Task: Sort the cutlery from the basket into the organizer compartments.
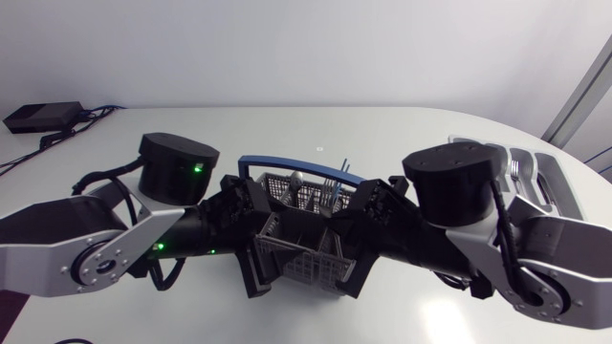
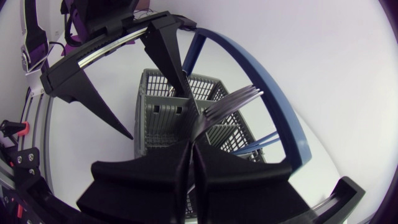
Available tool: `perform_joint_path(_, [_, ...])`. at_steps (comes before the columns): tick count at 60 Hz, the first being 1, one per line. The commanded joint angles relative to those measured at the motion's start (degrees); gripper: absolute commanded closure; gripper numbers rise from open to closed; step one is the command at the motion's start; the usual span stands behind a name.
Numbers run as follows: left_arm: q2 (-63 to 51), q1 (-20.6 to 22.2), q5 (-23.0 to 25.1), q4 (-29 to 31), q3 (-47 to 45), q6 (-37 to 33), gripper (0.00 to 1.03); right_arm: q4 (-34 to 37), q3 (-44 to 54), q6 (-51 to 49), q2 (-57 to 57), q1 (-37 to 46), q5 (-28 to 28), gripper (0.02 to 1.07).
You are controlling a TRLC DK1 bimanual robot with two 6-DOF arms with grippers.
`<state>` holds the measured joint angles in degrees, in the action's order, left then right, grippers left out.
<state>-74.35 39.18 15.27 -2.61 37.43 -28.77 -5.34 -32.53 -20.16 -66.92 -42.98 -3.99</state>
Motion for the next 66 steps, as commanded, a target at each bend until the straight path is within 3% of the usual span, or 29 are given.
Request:
perform_joint_path(1, [-1.59, 1.51, -1.38, -1.34, -0.25, -0.49, 0.09, -2.04, 0.45, -1.28, -0.67, -0.17, 0.3, 1.01])
perform_joint_path(25, [-4.05, 2.13, -2.7, -3.72, 0.45, 0.3, 0.09, -3.97, 4.94, -5.15, -4.54, -0.08, 0.47, 1.01])
perform_joint_path(49, [-0.54, 1.87, -3.31, -1.96, -0.25, 0.3, 0.09, -1.95, 7.49, -7.52, 3.11, -3.95, 5.31, 1.01])
perform_joint_path(66, [-0.71, 3.27, -6.57, -2.13, -0.52, 0.12, 0.09, 1.56, 5.64, -8.14, 10.05, -6.32, 9.17, 1.01])
